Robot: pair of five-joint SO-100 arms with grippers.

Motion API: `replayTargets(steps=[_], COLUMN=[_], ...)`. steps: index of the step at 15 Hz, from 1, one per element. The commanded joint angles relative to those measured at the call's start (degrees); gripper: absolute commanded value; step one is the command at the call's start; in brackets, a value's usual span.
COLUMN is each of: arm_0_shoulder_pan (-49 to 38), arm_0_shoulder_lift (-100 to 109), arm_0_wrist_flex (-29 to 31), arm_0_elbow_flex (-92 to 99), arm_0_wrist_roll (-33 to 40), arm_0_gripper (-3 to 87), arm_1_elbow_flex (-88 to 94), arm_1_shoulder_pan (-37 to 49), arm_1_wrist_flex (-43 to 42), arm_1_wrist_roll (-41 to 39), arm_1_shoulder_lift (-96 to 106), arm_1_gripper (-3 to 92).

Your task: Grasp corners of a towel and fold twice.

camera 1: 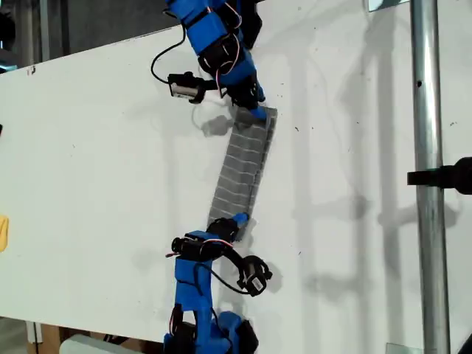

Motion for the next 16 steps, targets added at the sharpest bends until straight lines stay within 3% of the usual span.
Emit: replayTargets(steps=[1,4,5,8,11,13,16], arm_0_shoulder_pan=[0.97,1.41,2.29,3.52,3.16,4.57,4.48], arm_0_shoulder_lift=[12.57,27.16,31.99,53.61,85.34,92.81,99.58], arm_0_wrist_flex=[1.05,-0.18,-2.99,-15.56,-28.65,-31.38,-32.61], arm_0_elbow_flex=[5.54,21.80,28.56,55.20,85.52,94.75,103.36], arm_0_wrist_roll=[-2.37,-6.94,-8.44,-14.68,-17.75,-20.21,-20.74], arm_0_gripper=[22.8,11.2,4.7,0.4,-2.6,-2.6,-2.6], arm_1_elbow_flex=[-2.90,-0.53,1.05,3.16,5.80,7.47,9.93], arm_1_shoulder_pan=[-3.43,-16.52,-21.01,-29.00,-30.59,-29.79,-21.97], arm_1_wrist_flex=[6.33,15.73,16.17,18.02,20.04,20.04,15.73], arm_1_wrist_roll=[3.25,19.42,24.35,31.03,31.46,29.27,21.53], arm_1_shoulder_lift=[7.91,17.67,19.51,22.24,28.30,31.20,30.76], arm_1_gripper=[18.8,20.4,20.8,23.7,27.2,35.3,37.2])
